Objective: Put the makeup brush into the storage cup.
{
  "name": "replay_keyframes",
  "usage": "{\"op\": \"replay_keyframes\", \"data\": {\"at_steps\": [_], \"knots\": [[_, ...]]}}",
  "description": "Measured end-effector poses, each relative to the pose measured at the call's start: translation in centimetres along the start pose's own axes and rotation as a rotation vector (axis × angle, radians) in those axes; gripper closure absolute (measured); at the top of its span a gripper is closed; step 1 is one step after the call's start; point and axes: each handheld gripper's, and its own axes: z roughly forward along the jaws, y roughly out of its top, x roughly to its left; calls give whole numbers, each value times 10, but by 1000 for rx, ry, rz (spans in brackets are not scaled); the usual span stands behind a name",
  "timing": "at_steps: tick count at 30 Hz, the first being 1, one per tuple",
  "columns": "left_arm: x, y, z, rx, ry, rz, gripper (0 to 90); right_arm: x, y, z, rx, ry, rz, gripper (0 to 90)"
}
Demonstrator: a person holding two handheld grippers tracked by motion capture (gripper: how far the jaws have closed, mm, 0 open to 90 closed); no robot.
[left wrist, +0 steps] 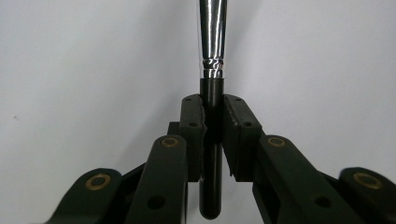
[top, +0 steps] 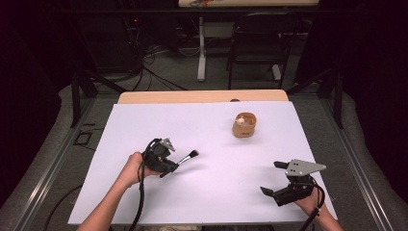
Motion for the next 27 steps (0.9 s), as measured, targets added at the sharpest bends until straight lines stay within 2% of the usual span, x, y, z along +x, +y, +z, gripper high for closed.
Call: {"op": "replay_keyframes", "data": {"at_steps": [7,9,15,21,23,27], "knots": [[-2,1,-1,-33,2,-2,792,0,0,0,0,-1,0,0],[-3,1,-1,-38,16,-5,792,0,0,0,0,1,4,0],[-5,2,-1,-76,25,-17,792,0,0,1,1,0,8,0],[-6,2,-1,-152,39,-46,792,-1,0,2,-2,0,22,0],[-7,2,-1,-165,49,-39,792,-1,0,2,-5,0,23,0],[-9,3,-1,-199,42,-44,792,-1,-1,3,1,-1,22,0]]}}
